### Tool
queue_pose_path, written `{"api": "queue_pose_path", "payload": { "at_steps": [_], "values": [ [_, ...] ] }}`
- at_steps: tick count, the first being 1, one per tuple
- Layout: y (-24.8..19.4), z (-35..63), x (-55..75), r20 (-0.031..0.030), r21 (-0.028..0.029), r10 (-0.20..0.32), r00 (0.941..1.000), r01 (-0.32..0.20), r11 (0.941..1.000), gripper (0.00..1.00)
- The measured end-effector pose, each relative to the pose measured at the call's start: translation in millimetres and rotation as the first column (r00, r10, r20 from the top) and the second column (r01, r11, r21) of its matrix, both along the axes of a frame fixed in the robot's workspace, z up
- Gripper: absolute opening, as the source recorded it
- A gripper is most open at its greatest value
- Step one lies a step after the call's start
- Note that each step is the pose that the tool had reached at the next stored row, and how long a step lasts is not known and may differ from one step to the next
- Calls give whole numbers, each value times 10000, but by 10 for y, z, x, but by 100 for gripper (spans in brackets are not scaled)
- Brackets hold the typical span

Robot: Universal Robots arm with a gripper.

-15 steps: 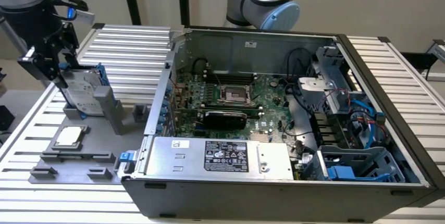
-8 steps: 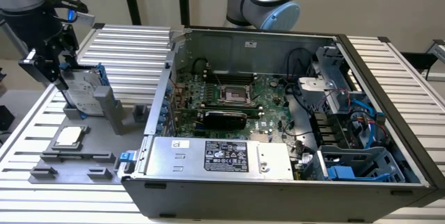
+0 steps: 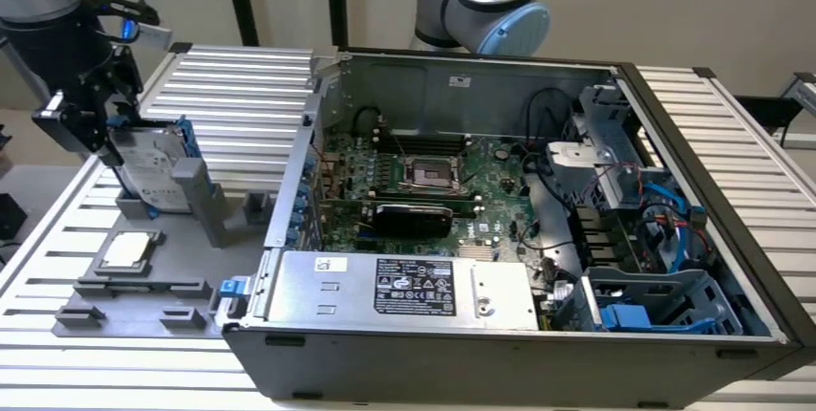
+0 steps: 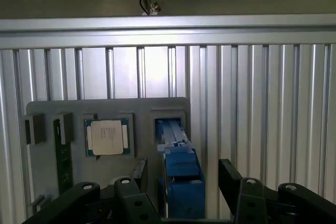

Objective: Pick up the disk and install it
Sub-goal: 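Pick up the disk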

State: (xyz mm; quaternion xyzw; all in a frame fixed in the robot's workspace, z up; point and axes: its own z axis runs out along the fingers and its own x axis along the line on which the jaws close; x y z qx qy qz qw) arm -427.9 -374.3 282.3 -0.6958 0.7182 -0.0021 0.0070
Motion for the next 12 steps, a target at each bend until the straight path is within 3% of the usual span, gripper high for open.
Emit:
{"api": "queue_pose_path", "payload": {
  "at_steps": [4, 7, 8, 12],
  "values": [
    [0, -1, -7, 0, 0, 0, 10000, 0, 10000, 65],
    [0, -2, -8, 1, -1, 0, 10000, 0, 10000, 57],
    [0, -2, -8, 0, -1, 0, 10000, 0, 10000, 50],
    [0, -1, -8, -1, -5, 0, 10000, 0, 10000, 48]
  ]
}}
